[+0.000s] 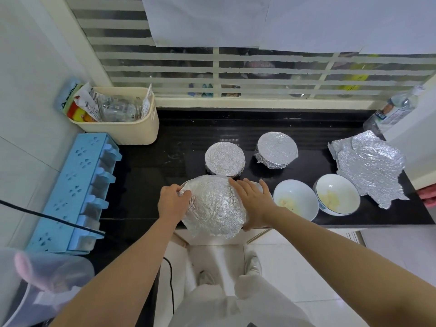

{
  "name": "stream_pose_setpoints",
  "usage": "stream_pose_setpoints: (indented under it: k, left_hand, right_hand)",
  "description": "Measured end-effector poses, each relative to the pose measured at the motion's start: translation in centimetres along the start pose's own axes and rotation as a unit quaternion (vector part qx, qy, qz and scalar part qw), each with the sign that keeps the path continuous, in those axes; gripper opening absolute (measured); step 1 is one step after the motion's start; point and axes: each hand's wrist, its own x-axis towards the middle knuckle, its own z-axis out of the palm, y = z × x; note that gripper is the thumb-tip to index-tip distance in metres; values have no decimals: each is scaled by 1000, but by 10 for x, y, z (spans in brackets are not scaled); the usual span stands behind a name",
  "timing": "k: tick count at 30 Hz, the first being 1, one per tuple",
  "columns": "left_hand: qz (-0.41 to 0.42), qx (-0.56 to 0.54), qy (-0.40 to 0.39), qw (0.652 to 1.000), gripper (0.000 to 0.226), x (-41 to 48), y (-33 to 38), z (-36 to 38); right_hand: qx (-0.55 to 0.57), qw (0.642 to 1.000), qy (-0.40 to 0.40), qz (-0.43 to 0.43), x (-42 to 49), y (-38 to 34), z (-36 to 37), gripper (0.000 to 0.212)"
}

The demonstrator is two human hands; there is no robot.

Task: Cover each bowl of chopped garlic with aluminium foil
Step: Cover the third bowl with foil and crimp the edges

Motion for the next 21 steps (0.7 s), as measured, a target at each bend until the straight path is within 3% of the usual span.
stream_pose_setpoints:
  k: [11, 16, 21]
  left_hand:
    - [-54, -57, -28, 997, 15, 3, 0, -10]
    - [-82, -71, -17, 994, 23, 9, -14, -19]
    - [-86, -77, -21, 993, 27, 11, -14, -24]
  right_hand:
    - [53, 994, -94, -21, 2, -1, -14, 146]
    - [138, 989, -12, -49, 8, -21, -17, 119]
    - [102, 989, 53, -93, 21, -38, -10, 110]
